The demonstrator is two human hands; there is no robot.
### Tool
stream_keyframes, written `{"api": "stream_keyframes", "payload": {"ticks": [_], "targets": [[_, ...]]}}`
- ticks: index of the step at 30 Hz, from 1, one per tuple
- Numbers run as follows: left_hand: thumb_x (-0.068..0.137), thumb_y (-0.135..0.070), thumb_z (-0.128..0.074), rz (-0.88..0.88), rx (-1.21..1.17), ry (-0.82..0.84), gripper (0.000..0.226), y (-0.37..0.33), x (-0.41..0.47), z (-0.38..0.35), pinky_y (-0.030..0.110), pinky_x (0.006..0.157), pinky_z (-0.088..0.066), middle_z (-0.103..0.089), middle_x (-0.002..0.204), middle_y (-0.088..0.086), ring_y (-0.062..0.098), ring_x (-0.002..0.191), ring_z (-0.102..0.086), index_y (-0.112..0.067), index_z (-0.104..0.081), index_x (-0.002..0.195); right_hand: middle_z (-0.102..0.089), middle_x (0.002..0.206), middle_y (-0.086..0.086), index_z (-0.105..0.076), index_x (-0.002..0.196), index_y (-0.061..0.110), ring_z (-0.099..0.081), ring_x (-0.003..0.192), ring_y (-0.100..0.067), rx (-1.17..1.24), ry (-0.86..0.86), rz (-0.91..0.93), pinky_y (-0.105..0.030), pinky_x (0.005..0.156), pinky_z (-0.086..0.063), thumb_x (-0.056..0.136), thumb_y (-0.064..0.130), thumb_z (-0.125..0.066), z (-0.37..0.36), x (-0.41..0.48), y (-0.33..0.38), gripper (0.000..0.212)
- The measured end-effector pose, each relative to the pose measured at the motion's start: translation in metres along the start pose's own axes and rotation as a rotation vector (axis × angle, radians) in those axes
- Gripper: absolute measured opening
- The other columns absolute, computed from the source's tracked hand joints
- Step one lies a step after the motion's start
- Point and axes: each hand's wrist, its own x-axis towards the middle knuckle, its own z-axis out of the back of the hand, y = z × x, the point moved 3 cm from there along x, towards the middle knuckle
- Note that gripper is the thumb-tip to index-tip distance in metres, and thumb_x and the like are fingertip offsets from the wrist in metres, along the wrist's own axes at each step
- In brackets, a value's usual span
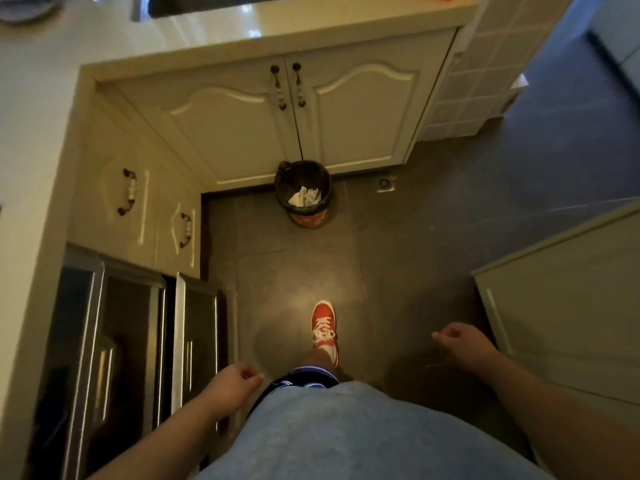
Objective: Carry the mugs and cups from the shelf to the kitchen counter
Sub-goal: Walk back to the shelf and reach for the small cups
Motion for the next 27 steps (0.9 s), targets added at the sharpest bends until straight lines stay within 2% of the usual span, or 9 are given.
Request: {"api": "stream_keyframes", "payload": {"ticks": [2, 4, 10, 12, 15, 18, 21, 24, 27], "targets": [[0.091, -0.037, -0.061, -0.013, 0.038, 0.016, 0.01, -0.029, 0.028, 0.029, 0.028, 0.07, -0.052, -0.069, 0.089, -0.002, 0.012, 0.081, -0.066, -0.028, -0.062, 0.09, -0.064, 0.07, -0.002, -0.06, 0.08, 0.013, -0.062, 0.061, -0.014, 0.015, -0.008, -0.043, -0.02, 0.048, -0.045, 0.088, 0.032, -0.066, 0.014, 0.006, 0.013, 0.022], [0.09, -0.038, -0.061, -0.041, 0.098, 0.045, 0.009, -0.063, 0.054, 0.058, 0.028, 0.071, -0.053, -0.069, 0.087, -0.004, 0.01, 0.08, -0.066, -0.03, -0.063, 0.088, -0.067, 0.077, -0.003, -0.064, 0.085, 0.015, -0.065, 0.067, -0.015, 0.022, -0.022, -0.078, -0.024, 0.052, -0.047, 0.088, 0.033, -0.065, 0.028, 0.009, 0.02, 0.019], [0.093, -0.038, -0.056, -0.2, 0.377, 0.11, 0.015, -0.22, 0.115, 0.121, 0.022, 0.061, -0.046, -0.067, 0.082, -0.004, 0.008, 0.077, -0.064, -0.027, -0.066, 0.092, -0.069, 0.074, -0.01, -0.068, 0.08, 0.01, -0.066, 0.069, -0.023, 0.175, -0.11, -0.203, -0.032, 0.064, -0.05, 0.087, 0.027, -0.067, 0.074, 0.006, 0.01, 0.019], [0.094, -0.033, -0.056, -0.278, 0.391, 0.124, 0.014, -0.284, 0.129, 0.124, 0.022, 0.06, -0.043, -0.065, 0.081, -0.003, 0.009, 0.075, -0.062, -0.023, -0.066, 0.096, -0.068, 0.075, -0.008, -0.068, 0.08, 0.011, -0.064, 0.071, -0.021, 0.217, -0.126, -0.247, -0.031, 0.066, -0.049, 0.087, 0.027, -0.068, 0.084, 0.009, 0.0, 0.018], [0.095, -0.029, -0.055, -0.374, 0.39, 0.165, 0.012, -0.373, 0.143, 0.111, 0.03, 0.07, -0.049, -0.065, 0.087, 0.004, 0.016, 0.08, -0.063, -0.02, -0.063, 0.097, -0.066, 0.074, -0.001, -0.066, 0.078, 0.016, -0.061, 0.07, -0.013, 0.256, -0.092, -0.328, -0.023, 0.054, -0.04, 0.088, 0.032, -0.066, 0.098, 0.021, -0.017, 0.019], [0.095, -0.028, -0.056, -0.429, 0.448, 0.175, 0.015, -0.448, 0.157, 0.091, 0.034, 0.078, -0.05, -0.065, 0.092, 0.003, 0.017, 0.085, -0.063, -0.018, -0.064, 0.103, -0.066, 0.075, -0.002, -0.065, 0.076, 0.017, -0.061, 0.068, -0.013, 0.272, -0.055, -0.401, -0.023, 0.053, -0.038, 0.089, 0.033, -0.064, 0.117, 0.044, -0.029, 0.021], [0.094, -0.036, -0.057, -0.45, 0.518, 0.169, 0.021, -0.506, 0.17, 0.08, 0.03, 0.077, -0.05, -0.064, 0.091, -0.001, 0.013, 0.085, -0.062, -0.02, -0.064, 0.105, -0.062, 0.067, -0.003, -0.061, 0.067, 0.016, -0.059, 0.064, -0.017, 0.292, -0.079, -0.415, -0.024, 0.054, -0.039, 0.088, 0.029, -0.066, 0.15, 0.076, -0.035, 0.026], [0.092, -0.038, -0.058, -0.422, 0.574, 0.151, 0.021, -0.545, 0.181, 0.081, 0.029, 0.079, -0.052, -0.067, 0.096, -0.002, 0.011, 0.088, -0.063, -0.023, -0.065, 0.104, -0.063, 0.068, -0.004, -0.065, 0.076, 0.011, -0.058, 0.063, -0.016, 0.283, -0.067, -0.417, -0.025, 0.054, -0.039, 0.088, 0.034, -0.065, 0.188, 0.109, -0.031, 0.026], [0.092, -0.036, -0.058, -0.422, 0.596, 0.114, 0.017, -0.573, 0.19, 0.094, 0.022, 0.068, -0.048, -0.065, 0.087, -0.006, 0.007, 0.079, -0.061, -0.023, -0.066, 0.099, -0.065, 0.067, -0.01, -0.066, 0.08, 0.007, -0.06, 0.063, -0.024, 0.356, -0.033, -0.394, -0.033, 0.064, -0.049, 0.087, 0.031, -0.066, 0.228, 0.149, -0.017, 0.025]]}}
